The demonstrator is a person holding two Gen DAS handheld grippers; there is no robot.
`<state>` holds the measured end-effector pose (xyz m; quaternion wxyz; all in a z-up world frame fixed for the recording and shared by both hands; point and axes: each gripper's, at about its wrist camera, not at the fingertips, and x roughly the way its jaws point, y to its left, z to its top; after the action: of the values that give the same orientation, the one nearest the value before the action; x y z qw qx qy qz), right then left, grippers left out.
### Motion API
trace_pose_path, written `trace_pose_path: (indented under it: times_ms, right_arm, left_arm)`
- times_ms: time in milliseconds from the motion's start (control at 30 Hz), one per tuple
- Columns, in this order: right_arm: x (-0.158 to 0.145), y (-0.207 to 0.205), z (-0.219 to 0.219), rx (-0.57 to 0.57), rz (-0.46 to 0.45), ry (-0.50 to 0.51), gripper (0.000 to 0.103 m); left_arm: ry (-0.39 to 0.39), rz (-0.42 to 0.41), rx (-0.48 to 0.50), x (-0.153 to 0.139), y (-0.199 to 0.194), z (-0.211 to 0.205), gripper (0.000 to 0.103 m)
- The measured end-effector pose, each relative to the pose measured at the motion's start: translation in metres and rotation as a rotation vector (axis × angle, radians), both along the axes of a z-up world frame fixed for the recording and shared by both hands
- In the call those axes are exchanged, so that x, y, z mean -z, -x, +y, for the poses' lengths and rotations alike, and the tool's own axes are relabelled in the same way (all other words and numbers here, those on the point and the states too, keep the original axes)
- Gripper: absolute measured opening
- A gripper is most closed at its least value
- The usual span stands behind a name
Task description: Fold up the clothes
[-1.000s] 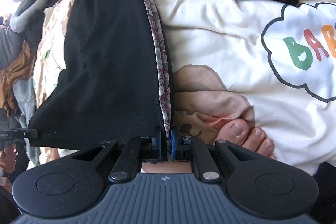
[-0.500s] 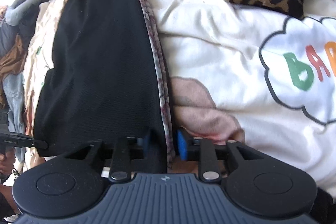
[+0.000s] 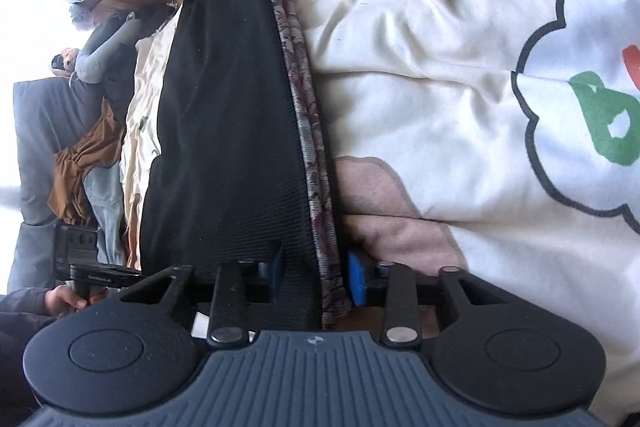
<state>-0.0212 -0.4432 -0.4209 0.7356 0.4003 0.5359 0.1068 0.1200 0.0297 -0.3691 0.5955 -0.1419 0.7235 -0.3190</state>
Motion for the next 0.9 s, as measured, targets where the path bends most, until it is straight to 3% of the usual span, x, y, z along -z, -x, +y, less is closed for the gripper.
trace_pose_path:
  times_ms: [233, 400, 567, 900]
  right_arm:
    - [-0.017, -0.018, 0.003, -0.096, -0.037, 0.014, 0.030]
    - [-0.008, -0.028, -0.001, -0.100, -0.017, 0.010, 0.032]
    - [0.005, -0.035, -0.008, -0.021, -0.050, -0.048, 0.032]
    - [0.012, -0.032, 0.000, -0.124, -0.014, -0.122, 0.031]
  left_arm:
    - [0.004, 0.002, -0.006, 0.000, 0.002, -0.001, 0.006]
    - [0.008, 0.004, -0.011, 0.000, 0.002, -0.002, 0.006]
    - [0.013, 0.016, -0.023, 0.004, 0.003, -0.003, 0.006]
    - [0.022, 0.018, -0.029, 0.001, 0.007, -0.005, 0.006]
